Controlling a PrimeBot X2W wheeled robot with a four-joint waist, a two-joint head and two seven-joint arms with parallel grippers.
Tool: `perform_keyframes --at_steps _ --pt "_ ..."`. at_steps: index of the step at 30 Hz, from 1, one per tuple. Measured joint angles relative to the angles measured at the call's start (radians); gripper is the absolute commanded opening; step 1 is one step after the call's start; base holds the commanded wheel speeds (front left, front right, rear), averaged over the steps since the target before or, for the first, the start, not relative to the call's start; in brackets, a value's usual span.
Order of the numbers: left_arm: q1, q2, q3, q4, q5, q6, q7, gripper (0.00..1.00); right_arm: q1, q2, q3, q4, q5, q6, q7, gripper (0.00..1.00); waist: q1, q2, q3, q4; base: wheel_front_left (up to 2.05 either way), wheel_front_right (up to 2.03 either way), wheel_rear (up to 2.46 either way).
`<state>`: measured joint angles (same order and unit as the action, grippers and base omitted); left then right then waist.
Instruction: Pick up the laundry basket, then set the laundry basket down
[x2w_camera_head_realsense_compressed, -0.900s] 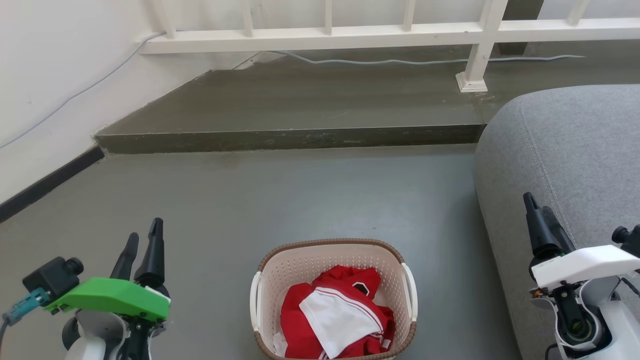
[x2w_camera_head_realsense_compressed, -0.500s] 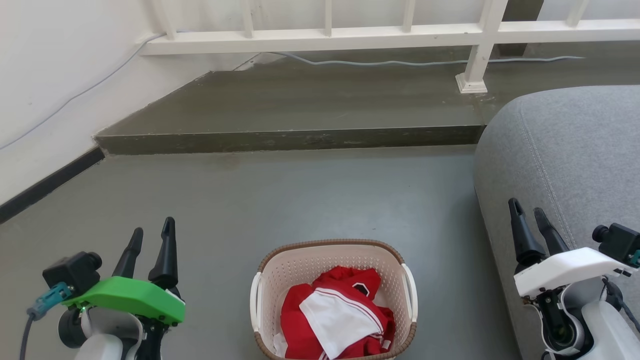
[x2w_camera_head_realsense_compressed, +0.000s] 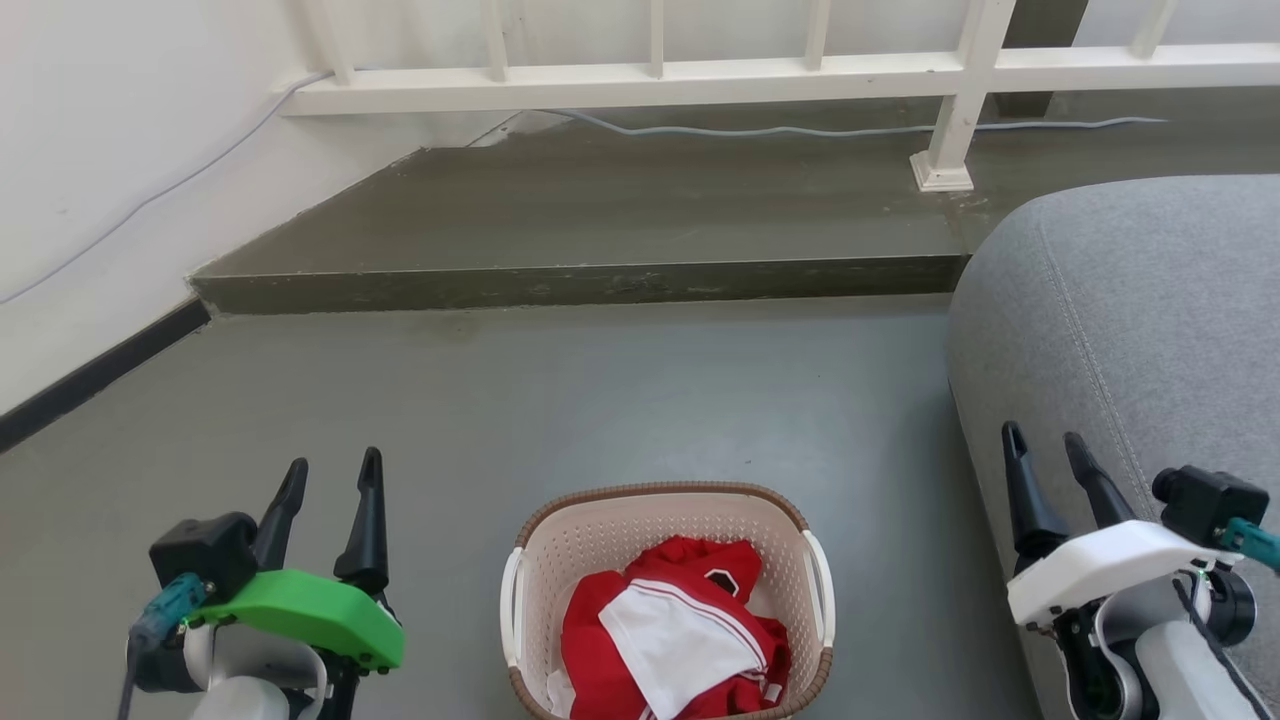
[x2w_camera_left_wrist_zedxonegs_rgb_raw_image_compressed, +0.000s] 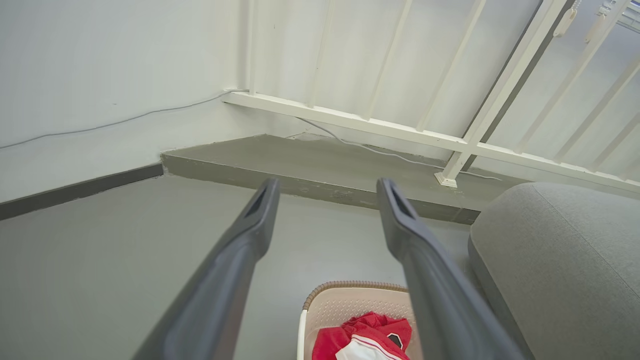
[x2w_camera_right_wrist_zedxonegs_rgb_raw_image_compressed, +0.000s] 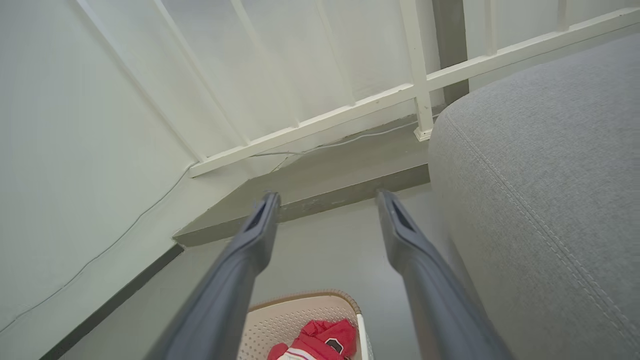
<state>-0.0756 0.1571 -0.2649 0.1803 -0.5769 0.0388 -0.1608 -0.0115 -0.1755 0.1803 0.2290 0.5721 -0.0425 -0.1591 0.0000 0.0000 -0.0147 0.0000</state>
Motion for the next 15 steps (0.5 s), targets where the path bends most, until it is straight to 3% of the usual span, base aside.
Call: perform_keyframes --at_steps 15 --pt "0.014 0.007 -0.061 0.002 0.193 0.037 -0.052 1.0 0.022 -0.001 0.039 0.008 -0.196 -0.03 -0.052 1.0 0.0 0.0 -0.006 0.001 0.0 0.0 0.0"
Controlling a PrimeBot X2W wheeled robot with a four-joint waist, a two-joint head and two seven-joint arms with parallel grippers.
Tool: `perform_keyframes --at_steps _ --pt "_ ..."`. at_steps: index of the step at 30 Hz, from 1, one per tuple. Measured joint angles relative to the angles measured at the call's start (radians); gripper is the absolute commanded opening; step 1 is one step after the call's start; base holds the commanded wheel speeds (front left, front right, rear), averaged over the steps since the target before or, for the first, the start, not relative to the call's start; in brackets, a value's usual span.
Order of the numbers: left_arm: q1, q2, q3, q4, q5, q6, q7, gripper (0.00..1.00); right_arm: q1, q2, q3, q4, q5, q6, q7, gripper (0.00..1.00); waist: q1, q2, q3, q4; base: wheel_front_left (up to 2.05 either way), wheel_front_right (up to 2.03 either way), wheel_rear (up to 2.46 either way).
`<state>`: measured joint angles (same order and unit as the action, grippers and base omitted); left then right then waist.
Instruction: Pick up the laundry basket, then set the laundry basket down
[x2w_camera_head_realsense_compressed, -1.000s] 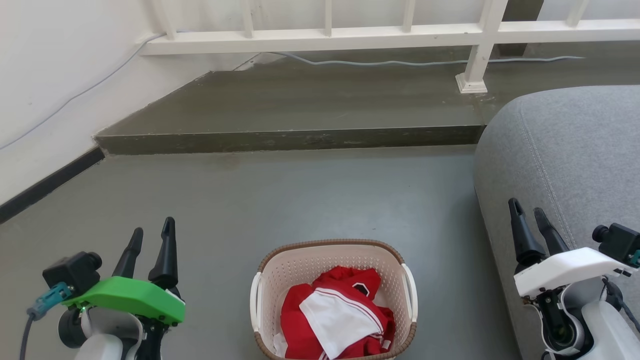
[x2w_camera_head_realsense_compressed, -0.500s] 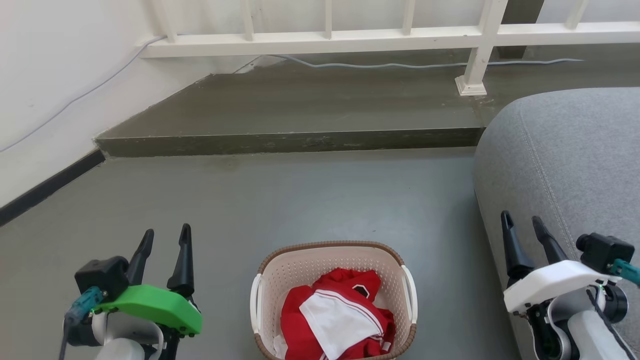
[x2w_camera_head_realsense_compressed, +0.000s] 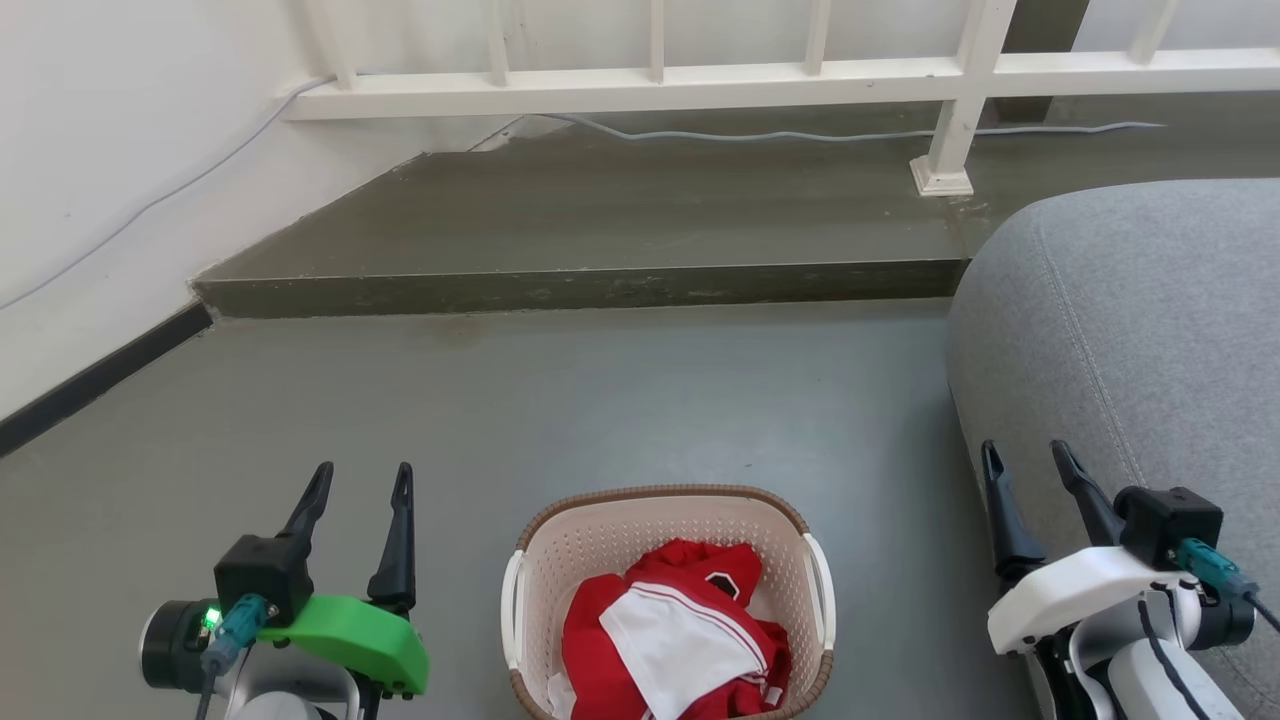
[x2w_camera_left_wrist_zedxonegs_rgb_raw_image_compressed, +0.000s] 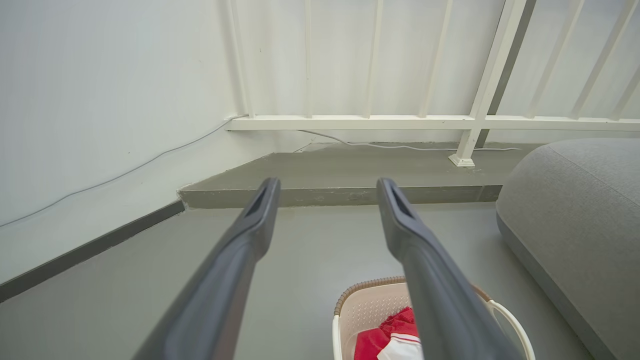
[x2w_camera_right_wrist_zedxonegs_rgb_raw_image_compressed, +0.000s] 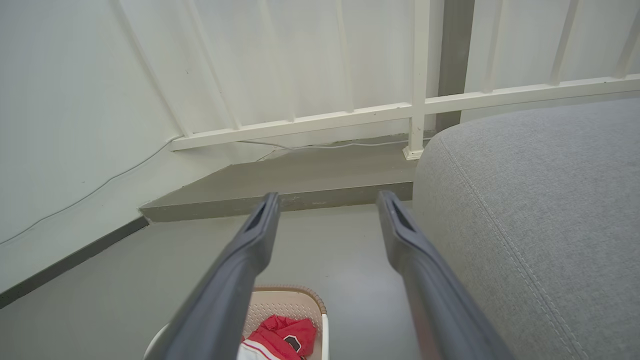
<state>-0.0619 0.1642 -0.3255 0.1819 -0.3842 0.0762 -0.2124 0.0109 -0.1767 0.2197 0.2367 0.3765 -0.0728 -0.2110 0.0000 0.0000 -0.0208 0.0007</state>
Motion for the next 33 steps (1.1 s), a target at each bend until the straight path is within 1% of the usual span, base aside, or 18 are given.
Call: perform_keyframes --at_steps 2,6,11,26,29,33 --pt "0.0 0.0 -0.002 0.002 0.021 0.007 -0.009 1.0 0.0 0.0 0.007 0.0 -0.026 -0.009 -0.003 1.0 0.0 0.0 -0.001 0.0 0.0 0.0 0.0" --pt "0.002 0.0 -0.014 0.004 0.065 0.013 -0.021 1.0 0.001 0.001 0.012 0.0 -0.066 -0.01 -0.02 1.0 0.0 0.0 -0.004 -0.001 0.0 0.0 0.0" --pt "0.009 0.0 -0.029 0.008 0.116 0.021 -0.031 1.0 0.005 0.001 0.021 0.0 -0.122 -0.026 -0.038 1.0 0.0 0.0 -0.006 -0.001 0.0 0.0 0.0" --pt "0.019 -0.004 -0.014 0.032 0.107 0.022 -0.026 1.0 0.017 0.01 0.009 0.003 -0.125 -0.024 -0.039 1.0 0.0 0.0 -0.002 -0.006 0.0 0.0 0.0" --pt "0.019 -0.006 -0.014 0.035 0.107 0.022 -0.026 1.0 0.017 0.01 0.008 0.003 -0.125 -0.016 -0.039 1.0 0.0 0.0 -0.002 -0.007 0.0 0.0 0.0" --pt "0.019 -0.006 -0.014 0.036 0.107 0.023 -0.026 1.0 0.017 0.011 0.008 0.003 -0.125 -0.016 -0.039 1.0 0.0 0.0 -0.001 -0.007 0.0 0.0 0.0"
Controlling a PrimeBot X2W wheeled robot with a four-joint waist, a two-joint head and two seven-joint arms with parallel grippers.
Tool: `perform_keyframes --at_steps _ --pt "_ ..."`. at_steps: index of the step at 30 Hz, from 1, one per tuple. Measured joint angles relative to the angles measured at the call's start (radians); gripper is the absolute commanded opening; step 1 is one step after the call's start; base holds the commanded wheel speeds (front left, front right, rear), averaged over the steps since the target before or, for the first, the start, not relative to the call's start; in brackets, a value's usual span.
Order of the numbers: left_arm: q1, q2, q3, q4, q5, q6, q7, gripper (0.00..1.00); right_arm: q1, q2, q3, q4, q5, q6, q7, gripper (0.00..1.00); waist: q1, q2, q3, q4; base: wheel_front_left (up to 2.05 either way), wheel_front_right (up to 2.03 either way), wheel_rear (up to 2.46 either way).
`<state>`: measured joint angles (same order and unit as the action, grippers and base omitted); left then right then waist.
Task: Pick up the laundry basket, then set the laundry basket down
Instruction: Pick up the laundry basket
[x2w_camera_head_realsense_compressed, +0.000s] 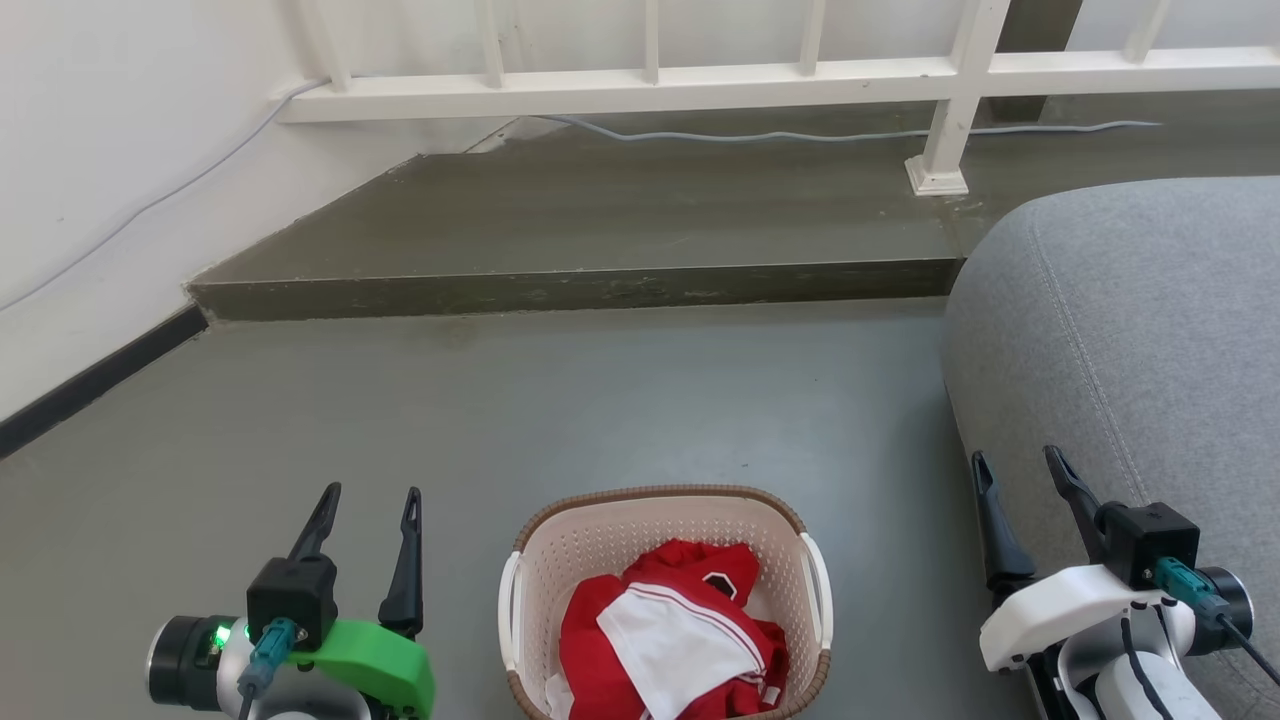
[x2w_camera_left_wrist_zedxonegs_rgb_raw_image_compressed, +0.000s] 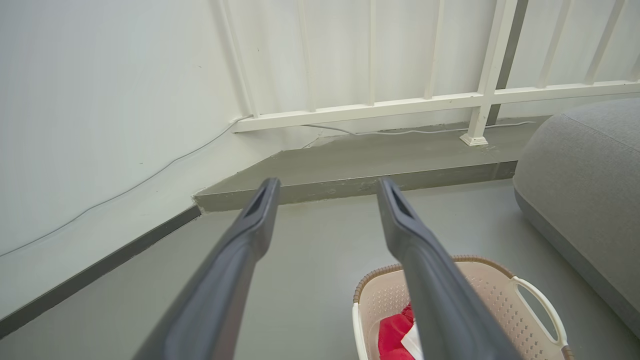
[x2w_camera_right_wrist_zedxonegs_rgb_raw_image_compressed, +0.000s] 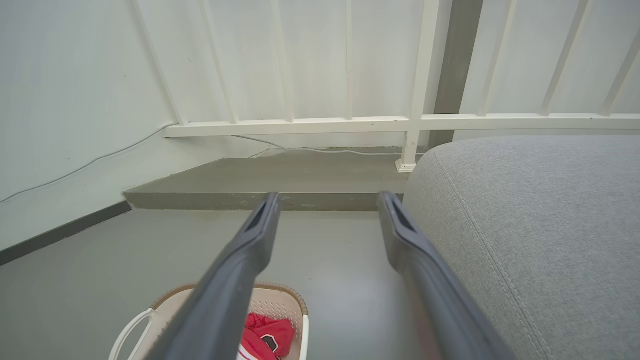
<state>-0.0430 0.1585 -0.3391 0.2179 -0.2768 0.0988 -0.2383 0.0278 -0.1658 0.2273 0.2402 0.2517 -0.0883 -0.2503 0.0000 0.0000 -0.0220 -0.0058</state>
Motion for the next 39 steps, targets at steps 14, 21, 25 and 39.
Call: perform_keyframes --at_steps 14,21,25,39 --pt "0.0 -0.007 -0.004 0.001 -0.001 0.003 0.009 1.0 0.0 0.01 -0.005 0.015 0.001 0.009 0.0 1.0 0.0 0.0 0.021 0.001 0.0 0.0 0.0" --pt "-0.005 -0.007 -0.015 -0.001 0.0 0.003 0.019 1.0 -0.008 0.016 0.006 0.035 0.001 0.018 0.0 1.0 0.0 0.0 0.075 0.002 0.0 0.0 0.0" --pt "-0.031 -0.007 -0.018 0.003 0.0 0.003 0.027 1.0 -0.035 0.016 0.011 0.05 0.001 0.027 0.0 1.0 0.0 0.0 0.118 0.001 0.0 0.0 0.0" --pt "-0.126 -0.018 -0.022 0.032 0.004 0.003 0.032 1.0 -0.148 0.034 0.011 0.096 0.001 0.035 0.0 1.0 0.0 0.0 0.304 0.002 0.0 0.0 0.0"
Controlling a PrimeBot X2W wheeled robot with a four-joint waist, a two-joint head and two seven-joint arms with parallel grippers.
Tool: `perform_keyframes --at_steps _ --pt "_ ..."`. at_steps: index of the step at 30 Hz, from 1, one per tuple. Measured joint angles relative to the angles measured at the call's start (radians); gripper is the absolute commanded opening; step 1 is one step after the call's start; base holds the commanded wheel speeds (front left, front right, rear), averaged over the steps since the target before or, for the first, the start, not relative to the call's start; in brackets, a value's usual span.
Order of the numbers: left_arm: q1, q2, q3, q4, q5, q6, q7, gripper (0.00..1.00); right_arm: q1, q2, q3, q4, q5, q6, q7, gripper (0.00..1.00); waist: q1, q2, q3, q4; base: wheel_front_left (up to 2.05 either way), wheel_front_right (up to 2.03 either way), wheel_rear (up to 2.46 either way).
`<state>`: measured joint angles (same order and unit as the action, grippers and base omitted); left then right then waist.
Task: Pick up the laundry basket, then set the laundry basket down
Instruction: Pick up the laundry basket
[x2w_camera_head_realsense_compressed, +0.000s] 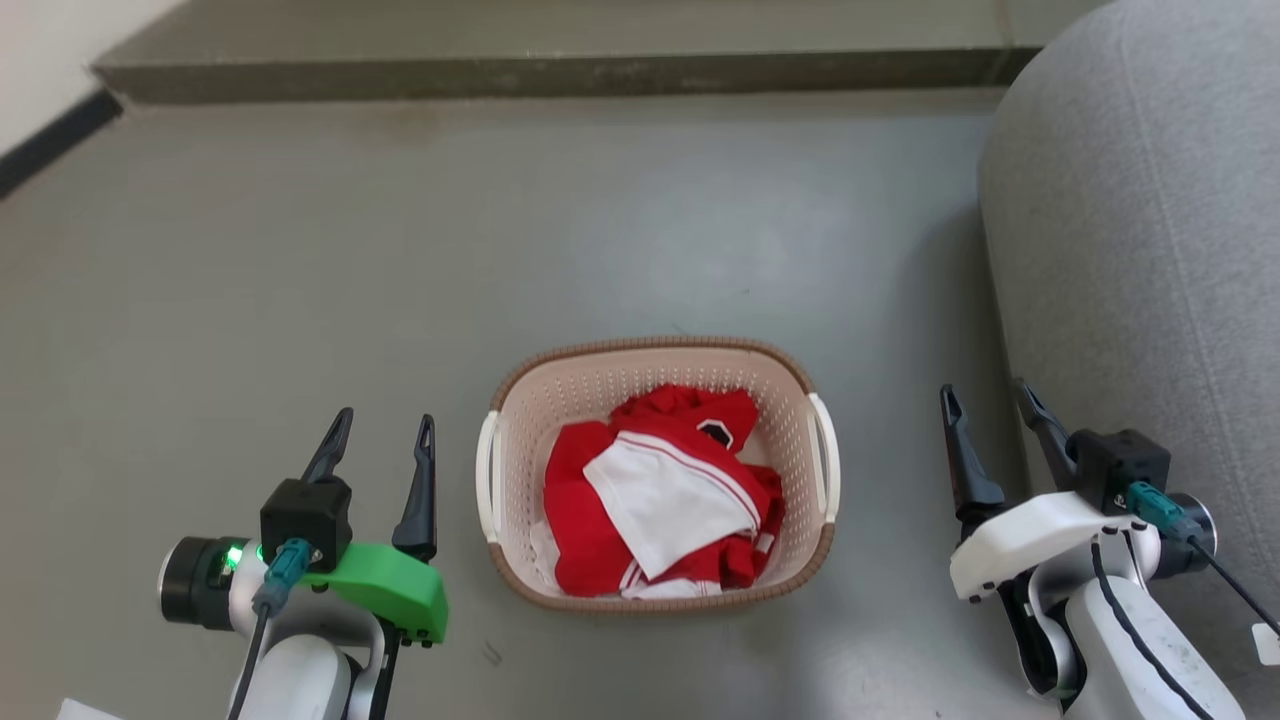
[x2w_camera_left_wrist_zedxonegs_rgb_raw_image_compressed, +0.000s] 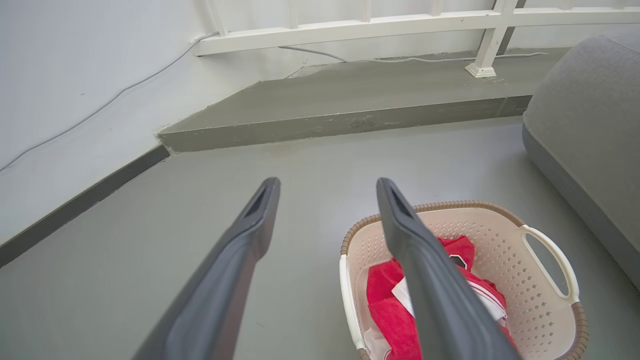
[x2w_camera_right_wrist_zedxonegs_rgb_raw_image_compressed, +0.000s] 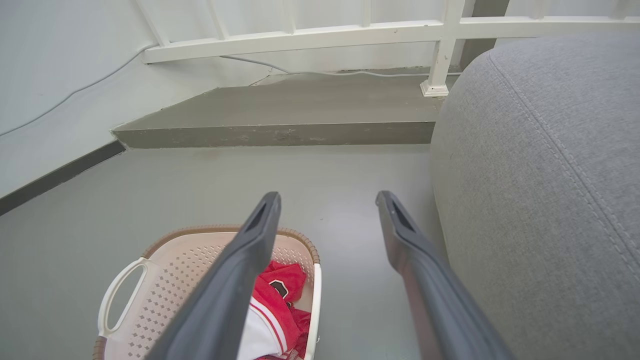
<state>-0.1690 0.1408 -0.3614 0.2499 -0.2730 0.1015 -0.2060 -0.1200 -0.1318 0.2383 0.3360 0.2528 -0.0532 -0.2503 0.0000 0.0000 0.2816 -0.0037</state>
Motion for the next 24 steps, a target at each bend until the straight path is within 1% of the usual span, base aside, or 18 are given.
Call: perform_keyframes --at_steps 8,16,18,24 --pt "-0.03 -0.02 -0.009 0.017 0.002 -0.002 0.009 1.0 -0.047 0.005 -0.002 0.016 0.0 0.0 0.0 1.0 0.0 0.0 0.113 0.008 0.0 0.0 0.0" --pt "-0.104 -0.033 -0.031 0.04 0.002 -0.03 0.021 1.0 -0.133 0.005 -0.003 0.034 -0.006 0.0 0.0 1.0 0.0001 0.0 0.227 0.022 0.0 0.0 0.0" --pt "-0.128 -0.035 -0.031 0.057 0.002 -0.032 0.023 1.0 -0.158 0.005 -0.002 0.039 -0.008 0.002 0.0 1.0 0.0001 0.0 0.256 0.026 0.0 0.0 0.0" --pt "-0.215 -0.038 -0.031 0.105 0.001 -0.057 0.047 1.0 -0.234 0.005 -0.001 0.063 -0.012 0.003 0.0 1.0 0.0001 0.0 0.343 0.036 0.0 0.0 0.0"
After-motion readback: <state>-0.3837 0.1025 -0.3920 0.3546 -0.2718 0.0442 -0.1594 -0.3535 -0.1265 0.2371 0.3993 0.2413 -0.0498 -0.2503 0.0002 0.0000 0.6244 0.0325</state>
